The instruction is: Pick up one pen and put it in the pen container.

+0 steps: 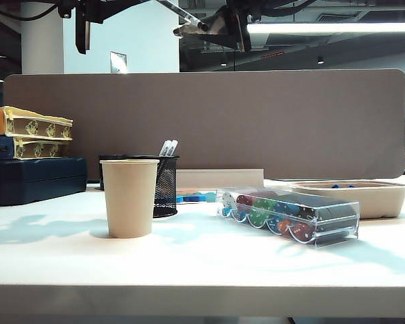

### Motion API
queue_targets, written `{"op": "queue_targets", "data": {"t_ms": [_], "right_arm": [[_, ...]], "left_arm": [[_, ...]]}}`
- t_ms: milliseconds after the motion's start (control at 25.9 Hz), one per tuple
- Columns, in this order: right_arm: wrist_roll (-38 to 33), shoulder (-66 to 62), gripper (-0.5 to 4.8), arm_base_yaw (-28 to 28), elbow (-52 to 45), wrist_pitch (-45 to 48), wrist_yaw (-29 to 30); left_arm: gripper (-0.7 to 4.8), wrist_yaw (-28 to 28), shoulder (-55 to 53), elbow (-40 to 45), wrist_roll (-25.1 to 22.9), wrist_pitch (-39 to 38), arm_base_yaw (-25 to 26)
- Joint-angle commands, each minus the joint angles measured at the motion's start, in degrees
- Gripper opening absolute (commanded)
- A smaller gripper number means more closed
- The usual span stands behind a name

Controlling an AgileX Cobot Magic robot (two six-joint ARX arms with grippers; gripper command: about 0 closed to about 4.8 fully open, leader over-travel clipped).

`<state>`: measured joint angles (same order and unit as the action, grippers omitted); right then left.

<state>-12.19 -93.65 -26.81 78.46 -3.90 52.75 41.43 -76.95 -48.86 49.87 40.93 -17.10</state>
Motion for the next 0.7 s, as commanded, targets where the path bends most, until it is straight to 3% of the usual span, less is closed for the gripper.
{"op": "queue_targets", "data": {"t_ms": [39,271,696], "right_arm": [[0.42,0.28,2.86,1.68,0.35,0.81,-2.86],[0.37,0.31,2.97,6.12,0.35,0.74,-3.1],[0.2,0.39,2.97,11.47,0.35,0.72,-2.71]], "left_arm": [[-0.06,0.37,0.09,-0.31,-1.9,-0.17,-0.07],[-0.06,0.17,-0.98,-0.31,-3.39,-0.44,-0.04],[-0.06,-1.7,-1.81,-0.39,-11.82,-0.57,-0.04]]}}
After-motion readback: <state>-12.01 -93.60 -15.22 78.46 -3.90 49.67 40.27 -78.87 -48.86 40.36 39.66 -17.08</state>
